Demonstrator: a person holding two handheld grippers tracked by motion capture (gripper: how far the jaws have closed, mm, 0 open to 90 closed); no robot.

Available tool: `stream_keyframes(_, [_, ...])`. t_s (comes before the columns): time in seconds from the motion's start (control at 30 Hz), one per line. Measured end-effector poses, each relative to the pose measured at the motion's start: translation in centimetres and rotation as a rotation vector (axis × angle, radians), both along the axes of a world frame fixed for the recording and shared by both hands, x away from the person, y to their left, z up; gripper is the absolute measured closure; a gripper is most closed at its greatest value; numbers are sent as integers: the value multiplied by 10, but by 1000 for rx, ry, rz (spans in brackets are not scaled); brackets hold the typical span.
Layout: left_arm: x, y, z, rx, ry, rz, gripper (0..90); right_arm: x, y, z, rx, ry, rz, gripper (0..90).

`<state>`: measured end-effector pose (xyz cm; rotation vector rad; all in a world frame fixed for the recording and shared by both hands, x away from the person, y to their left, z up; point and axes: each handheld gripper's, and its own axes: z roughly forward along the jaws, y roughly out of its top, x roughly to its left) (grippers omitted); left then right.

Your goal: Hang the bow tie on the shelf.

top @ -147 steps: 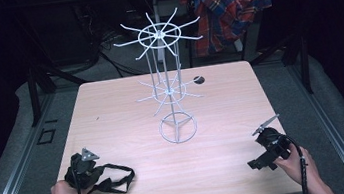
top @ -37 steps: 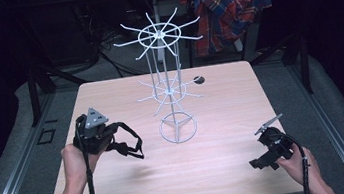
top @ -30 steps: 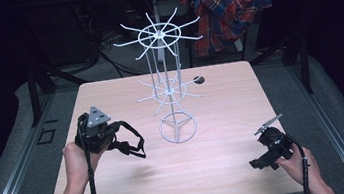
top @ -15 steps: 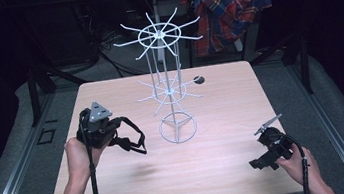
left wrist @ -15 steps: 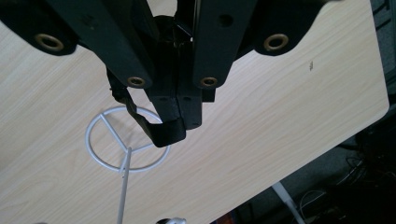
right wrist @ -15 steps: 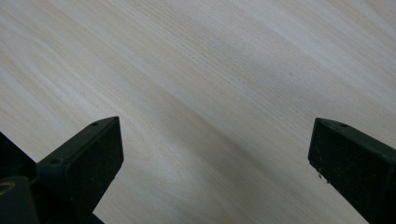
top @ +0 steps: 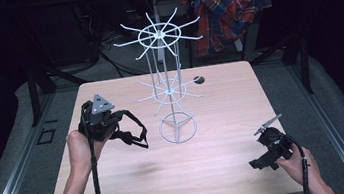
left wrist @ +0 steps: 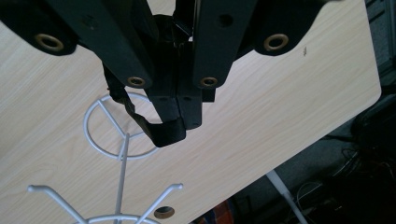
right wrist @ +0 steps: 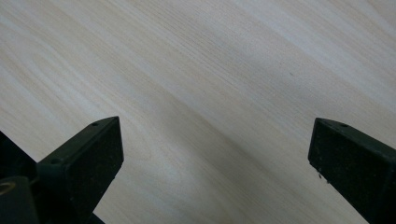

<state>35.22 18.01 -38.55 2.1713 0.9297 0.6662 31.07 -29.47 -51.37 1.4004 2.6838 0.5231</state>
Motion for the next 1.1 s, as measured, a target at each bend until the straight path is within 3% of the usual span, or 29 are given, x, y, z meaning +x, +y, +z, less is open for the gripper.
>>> stream_keyframes(0.43, [10,-6,13,16,-21,-10,892,1,0,0,-10,13,14,29])
stream_keyframes(1.1, [26,-14,15,16,-23,-12,892,1,0,-1,-8,19,9,32])
